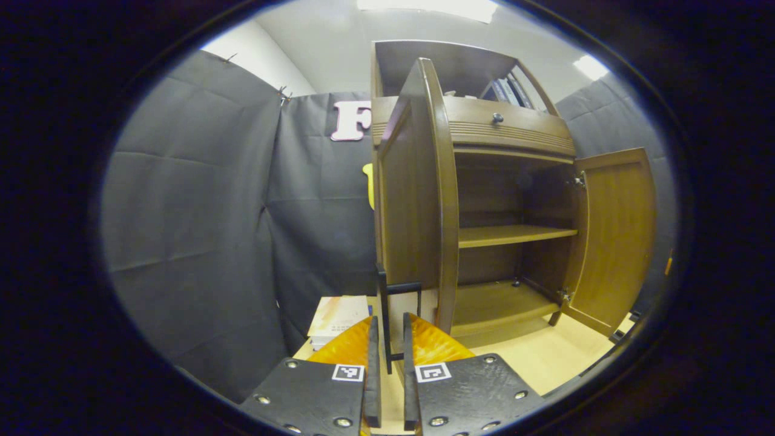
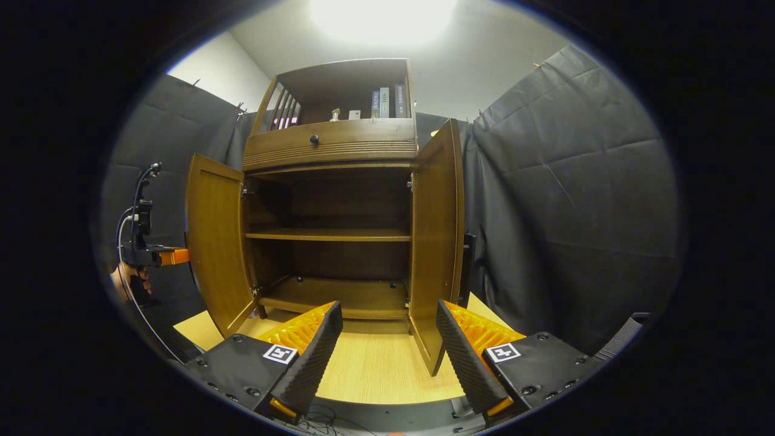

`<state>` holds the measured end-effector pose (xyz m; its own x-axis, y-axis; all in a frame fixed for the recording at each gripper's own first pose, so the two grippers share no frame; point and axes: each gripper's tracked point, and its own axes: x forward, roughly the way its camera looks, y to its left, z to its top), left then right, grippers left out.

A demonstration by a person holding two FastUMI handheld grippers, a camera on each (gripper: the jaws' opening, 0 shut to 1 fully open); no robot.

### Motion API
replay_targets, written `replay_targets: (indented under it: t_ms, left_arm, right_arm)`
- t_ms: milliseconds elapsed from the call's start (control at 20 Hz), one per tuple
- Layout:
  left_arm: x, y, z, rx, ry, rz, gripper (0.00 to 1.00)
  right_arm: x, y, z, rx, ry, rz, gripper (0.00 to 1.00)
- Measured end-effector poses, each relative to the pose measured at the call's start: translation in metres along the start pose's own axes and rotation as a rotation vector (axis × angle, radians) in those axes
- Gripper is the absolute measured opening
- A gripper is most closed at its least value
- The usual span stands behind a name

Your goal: Open the right door of the double-door shoe cabinet with the right hand, and open the left door with the left hand.

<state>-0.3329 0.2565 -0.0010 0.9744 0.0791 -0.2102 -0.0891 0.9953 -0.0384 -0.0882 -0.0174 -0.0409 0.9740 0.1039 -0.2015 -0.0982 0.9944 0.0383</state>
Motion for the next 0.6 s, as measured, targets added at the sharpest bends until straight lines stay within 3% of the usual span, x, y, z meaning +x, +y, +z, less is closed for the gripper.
replay_targets:
  t_ms: [200, 250, 350, 400, 600]
  left_arm:
    - [-0.023, 0.033, 0.005, 0.013, -0.022, 0.058, 0.13]
    - [-0.031, 0.042, 0.006, 0.017, -0.028, 0.074, 0.14]
    - [-0.048, 0.050, 0.008, 0.009, -0.041, 0.075, 0.19]
    - [-0.056, 0.057, 0.010, 0.009, -0.047, 0.082, 0.16]
    - [-0.097, 0.072, 0.027, -0.011, -0.088, 0.106, 0.19]
  right_arm:
    - [-0.005, -0.002, 0.008, 0.013, -0.020, -0.010, 0.97]
    - [-0.006, -0.004, 0.011, 0.011, -0.028, -0.014, 0.92]
    - [-0.011, -0.007, 0.018, 0.001, -0.043, -0.022, 0.97]
    - [-0.013, -0.010, 0.022, -0.002, -0.052, -0.028, 0.97]
    - [-0.023, -0.018, 0.037, 0.011, -0.083, -0.038, 0.97]
